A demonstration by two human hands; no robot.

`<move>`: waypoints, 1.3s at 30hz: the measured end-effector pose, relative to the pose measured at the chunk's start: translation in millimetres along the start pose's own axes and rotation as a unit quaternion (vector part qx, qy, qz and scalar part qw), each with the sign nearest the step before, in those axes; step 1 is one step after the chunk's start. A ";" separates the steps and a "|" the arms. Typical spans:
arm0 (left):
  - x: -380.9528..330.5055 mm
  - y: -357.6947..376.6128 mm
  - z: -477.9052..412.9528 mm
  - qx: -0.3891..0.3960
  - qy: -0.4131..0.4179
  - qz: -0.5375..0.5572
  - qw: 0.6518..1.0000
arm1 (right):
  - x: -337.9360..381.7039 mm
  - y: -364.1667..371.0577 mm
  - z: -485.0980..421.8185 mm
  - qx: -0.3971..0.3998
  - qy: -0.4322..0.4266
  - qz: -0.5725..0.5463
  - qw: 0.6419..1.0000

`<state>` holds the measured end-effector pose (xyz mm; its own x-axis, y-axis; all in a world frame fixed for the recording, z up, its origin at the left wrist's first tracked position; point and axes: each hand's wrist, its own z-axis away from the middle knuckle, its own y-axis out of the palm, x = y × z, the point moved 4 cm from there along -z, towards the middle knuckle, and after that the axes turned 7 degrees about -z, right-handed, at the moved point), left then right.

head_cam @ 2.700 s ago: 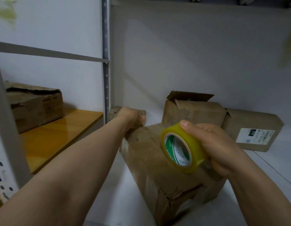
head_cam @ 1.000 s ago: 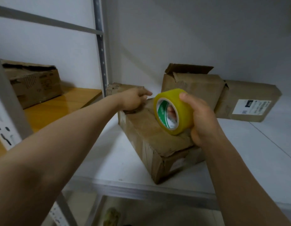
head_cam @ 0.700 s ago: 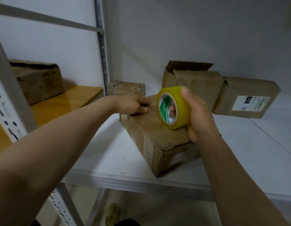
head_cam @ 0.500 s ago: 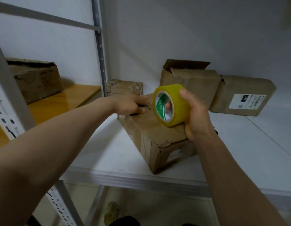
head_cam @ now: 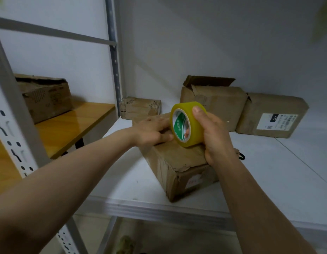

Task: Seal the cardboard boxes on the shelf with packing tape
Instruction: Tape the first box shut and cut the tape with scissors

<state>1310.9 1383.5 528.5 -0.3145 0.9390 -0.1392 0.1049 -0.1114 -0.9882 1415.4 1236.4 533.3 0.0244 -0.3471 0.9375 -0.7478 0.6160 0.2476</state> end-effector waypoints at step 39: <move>-29.2 -5.4 -2.2 0.113 -0.008 0.099 0.989 | 19.5 -14.5 22.4 0.022 0.025 0.028 0.999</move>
<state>1321.6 1357.3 538.1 -0.3240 0.8866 -0.3301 -0.0480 -0.3639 -0.9302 1411.8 1204.8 542.6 0.0136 -0.2767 0.9608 -0.7775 0.6013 0.1842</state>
